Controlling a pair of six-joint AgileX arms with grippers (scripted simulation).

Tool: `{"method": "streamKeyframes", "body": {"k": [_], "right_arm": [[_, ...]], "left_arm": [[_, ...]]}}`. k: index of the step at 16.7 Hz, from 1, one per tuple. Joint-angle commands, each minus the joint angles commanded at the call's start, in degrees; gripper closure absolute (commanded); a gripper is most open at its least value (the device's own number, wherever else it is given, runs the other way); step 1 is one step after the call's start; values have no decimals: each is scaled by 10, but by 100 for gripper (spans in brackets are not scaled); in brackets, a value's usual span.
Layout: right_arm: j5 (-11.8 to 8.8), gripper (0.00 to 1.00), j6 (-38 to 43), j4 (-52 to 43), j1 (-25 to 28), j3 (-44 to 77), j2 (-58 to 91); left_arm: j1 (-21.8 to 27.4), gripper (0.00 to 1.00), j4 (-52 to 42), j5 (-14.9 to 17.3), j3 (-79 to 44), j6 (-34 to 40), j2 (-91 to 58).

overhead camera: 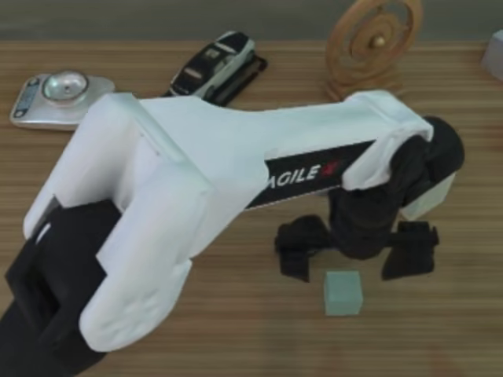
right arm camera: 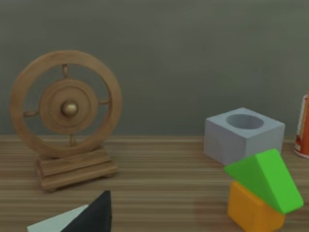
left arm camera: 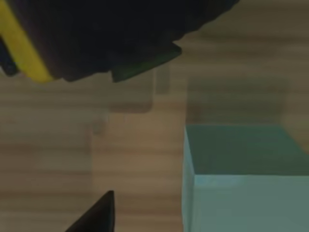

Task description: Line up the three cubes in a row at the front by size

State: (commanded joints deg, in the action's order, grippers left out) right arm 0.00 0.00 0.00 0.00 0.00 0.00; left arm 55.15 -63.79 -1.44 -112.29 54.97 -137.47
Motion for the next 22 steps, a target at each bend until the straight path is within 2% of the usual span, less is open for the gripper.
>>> {"method": "streamKeyframes", "body": {"k": [5,10,13,17,22], "right_arm": [[0,0,0,0,0,0,0],[0,0,0,0,0,0,0],[0,0,0,0,0,0,0],[0,0,0,0,0,0,0],[0,0,0,0,0,0,0]], "left_arm": [[-6,0,-90,0,-65,1,24],[-3,0,-90,0,-65,0,23],[-23,0,-91,0,-69,-37,20],[-90,0,-94,3,-77,-163,12],[-205,0,-100,11,-80,-408,0]]}}
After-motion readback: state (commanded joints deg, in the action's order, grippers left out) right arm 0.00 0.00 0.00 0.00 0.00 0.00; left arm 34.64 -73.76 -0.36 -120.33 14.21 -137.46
